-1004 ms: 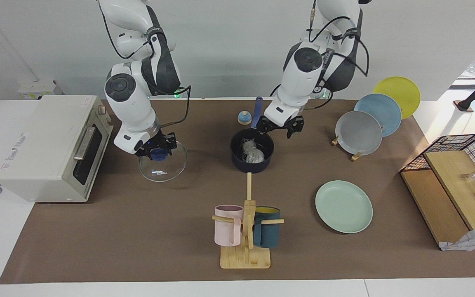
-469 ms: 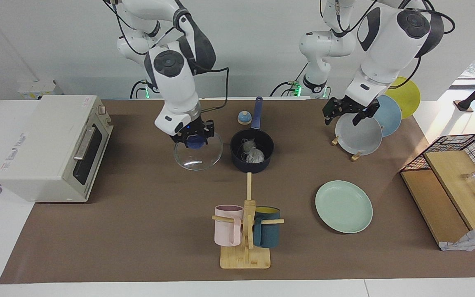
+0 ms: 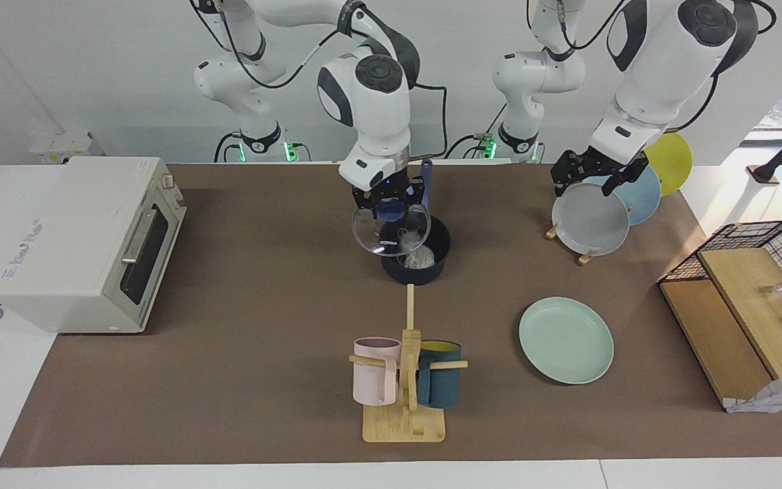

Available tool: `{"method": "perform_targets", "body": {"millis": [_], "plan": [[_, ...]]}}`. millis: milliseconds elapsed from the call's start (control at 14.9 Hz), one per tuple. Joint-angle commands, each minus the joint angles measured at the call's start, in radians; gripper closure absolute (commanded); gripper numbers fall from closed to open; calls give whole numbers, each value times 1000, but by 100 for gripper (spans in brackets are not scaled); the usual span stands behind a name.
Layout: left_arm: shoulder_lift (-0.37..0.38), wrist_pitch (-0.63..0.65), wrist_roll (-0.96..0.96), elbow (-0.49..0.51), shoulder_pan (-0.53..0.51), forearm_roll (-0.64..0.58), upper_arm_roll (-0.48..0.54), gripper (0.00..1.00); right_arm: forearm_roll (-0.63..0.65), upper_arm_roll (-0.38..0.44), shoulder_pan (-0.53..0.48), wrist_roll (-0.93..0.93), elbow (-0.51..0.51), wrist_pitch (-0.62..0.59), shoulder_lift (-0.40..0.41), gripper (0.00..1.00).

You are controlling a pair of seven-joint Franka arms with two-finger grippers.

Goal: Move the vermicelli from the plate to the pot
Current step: 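Carry the glass lid over the saucepan while the left gripper withdraws, then lower the glass lid onto the saucepan with the right gripper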

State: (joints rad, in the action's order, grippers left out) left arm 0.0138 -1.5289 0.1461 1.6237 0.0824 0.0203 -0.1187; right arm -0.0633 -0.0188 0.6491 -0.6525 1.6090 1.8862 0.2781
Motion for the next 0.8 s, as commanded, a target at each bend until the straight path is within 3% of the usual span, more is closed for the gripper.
{"method": "perform_targets", "body": {"millis": [0,335,737], "plan": [[-49,100,-13,-105,2,-43,-6,0,42,2,43,-91,-123,-9,130,67],[-60,101,-14,-139,2,-46,-4,0,34,2,47,-93,-112,21,141,67],[40,69,-13,16,-1,-43,-6,0,33,2,44,-91,-80,2,136,67]]}}
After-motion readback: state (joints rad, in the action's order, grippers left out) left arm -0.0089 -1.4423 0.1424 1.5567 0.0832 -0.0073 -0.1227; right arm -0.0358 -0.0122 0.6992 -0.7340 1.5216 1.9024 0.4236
